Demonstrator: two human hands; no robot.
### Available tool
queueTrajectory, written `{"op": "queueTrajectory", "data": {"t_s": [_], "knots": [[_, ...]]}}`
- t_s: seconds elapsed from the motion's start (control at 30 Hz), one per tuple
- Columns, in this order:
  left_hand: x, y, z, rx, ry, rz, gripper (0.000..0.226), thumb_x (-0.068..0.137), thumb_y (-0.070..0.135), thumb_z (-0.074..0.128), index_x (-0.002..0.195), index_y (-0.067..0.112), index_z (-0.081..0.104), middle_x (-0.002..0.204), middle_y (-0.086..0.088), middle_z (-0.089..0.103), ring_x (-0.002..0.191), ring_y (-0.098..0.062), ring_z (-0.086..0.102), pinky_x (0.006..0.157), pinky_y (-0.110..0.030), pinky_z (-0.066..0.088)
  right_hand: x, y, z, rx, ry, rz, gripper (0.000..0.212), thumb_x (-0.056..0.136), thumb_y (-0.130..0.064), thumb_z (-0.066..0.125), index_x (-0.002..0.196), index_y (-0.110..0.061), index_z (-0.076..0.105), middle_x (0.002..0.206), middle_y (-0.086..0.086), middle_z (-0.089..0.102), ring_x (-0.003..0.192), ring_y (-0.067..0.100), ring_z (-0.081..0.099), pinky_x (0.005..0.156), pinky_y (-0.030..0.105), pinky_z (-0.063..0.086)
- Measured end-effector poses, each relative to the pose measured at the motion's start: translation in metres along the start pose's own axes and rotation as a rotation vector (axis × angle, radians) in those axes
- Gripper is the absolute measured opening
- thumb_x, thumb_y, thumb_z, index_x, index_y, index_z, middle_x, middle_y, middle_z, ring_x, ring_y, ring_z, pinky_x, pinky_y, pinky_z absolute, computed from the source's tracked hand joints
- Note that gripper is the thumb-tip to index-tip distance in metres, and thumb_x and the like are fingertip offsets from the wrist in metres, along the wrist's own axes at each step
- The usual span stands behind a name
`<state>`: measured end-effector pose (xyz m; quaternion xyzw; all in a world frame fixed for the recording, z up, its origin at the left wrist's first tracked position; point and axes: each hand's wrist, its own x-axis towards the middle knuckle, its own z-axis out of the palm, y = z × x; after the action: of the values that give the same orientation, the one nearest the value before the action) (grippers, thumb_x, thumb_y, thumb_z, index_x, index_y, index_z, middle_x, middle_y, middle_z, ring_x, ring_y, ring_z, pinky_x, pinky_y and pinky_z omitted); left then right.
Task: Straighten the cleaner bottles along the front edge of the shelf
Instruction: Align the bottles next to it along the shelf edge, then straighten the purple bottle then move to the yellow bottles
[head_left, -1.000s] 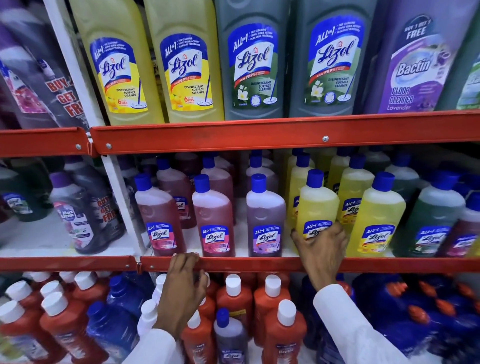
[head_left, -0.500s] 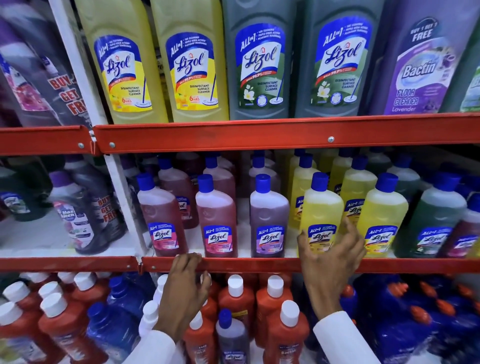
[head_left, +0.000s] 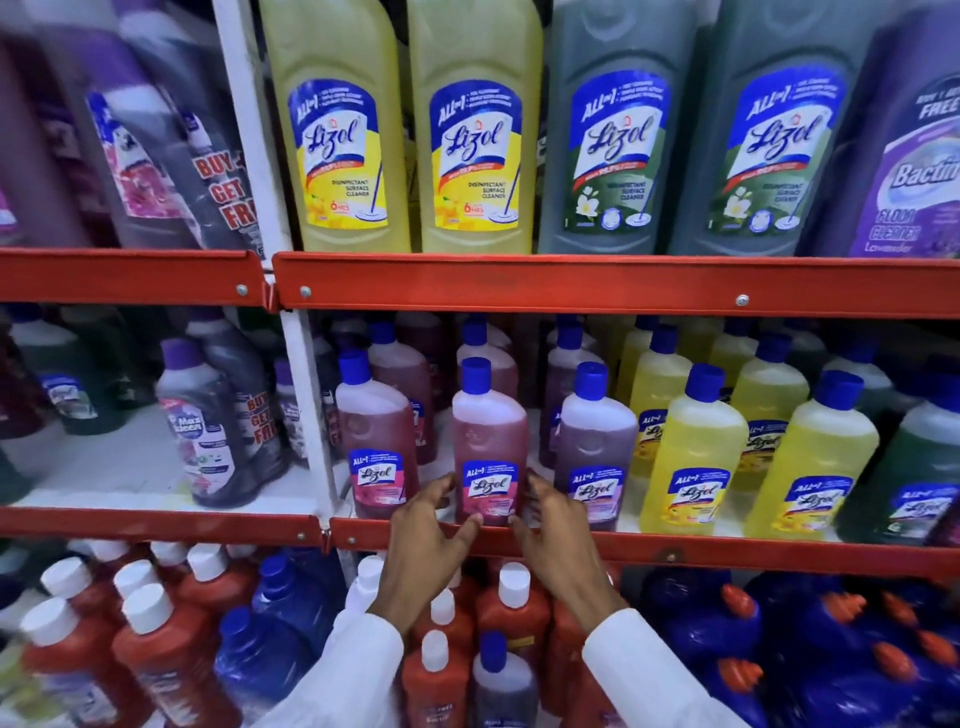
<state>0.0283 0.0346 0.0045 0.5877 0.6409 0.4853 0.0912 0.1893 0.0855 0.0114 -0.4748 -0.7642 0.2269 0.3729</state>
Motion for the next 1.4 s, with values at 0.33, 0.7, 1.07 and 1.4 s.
{"op": "queueTrajectory", "data": {"t_s": [0.33, 0.7, 1.07, 1.4], "knots": [[0.008, -0.015, 0.002, -0.107, -0.045, -0.018, 0.046, 0.080, 0.028, 0.078, 0.122, 0.022, 0.063, 0.112, 0.006, 0.075, 0.100, -0.008, 0.069, 0.092, -0.039, 0.058, 0.006, 0.010, 0.003, 0.028, -0.090, 0.012, 0.049, 0.083, -0.005, 0.069, 0.130, -0.019, 0.061, 0.118, -0.009, 0.072, 0.104, 0.001, 0.067, 0.095, 0.016, 0.051], [0.006, -0.022, 0.006, -0.095, -0.012, -0.034, 0.043, 0.082, 0.026, 0.077, 0.122, 0.020, 0.062, 0.115, 0.002, 0.074, 0.103, -0.014, 0.068, 0.093, -0.039, 0.057, 0.005, 0.012, 0.006, 0.028, -0.118, -0.020, 0.056, 0.086, -0.005, 0.066, 0.138, -0.021, 0.054, 0.126, -0.008, 0.069, 0.115, 0.002, 0.063, 0.103, 0.025, 0.050], [-0.026, 0.022, 0.023, -0.234, 0.258, 0.112, 0.026, 0.079, 0.008, 0.077, 0.099, 0.023, 0.070, 0.095, 0.007, 0.070, 0.089, -0.004, 0.066, 0.082, -0.015, 0.051, -0.042, 0.030, -0.040, 0.147, 0.607, -0.010, 0.032, 0.076, 0.005, 0.070, 0.088, -0.025, 0.071, 0.087, -0.007, 0.074, 0.081, 0.003, 0.069, 0.080, 0.019, 0.053], [-0.006, 0.047, 0.085, -0.168, -0.050, 0.081, 0.045, 0.078, 0.027, 0.079, 0.121, 0.024, 0.064, 0.111, 0.006, 0.075, 0.097, -0.003, 0.069, 0.088, -0.032, 0.058, -0.027, 0.070, -0.064, 0.089, 0.181, 0.022, 0.066, 0.075, -0.003, 0.067, 0.137, -0.017, 0.052, 0.124, -0.002, 0.070, 0.110, 0.009, 0.068, 0.098, 0.028, 0.052]]}}
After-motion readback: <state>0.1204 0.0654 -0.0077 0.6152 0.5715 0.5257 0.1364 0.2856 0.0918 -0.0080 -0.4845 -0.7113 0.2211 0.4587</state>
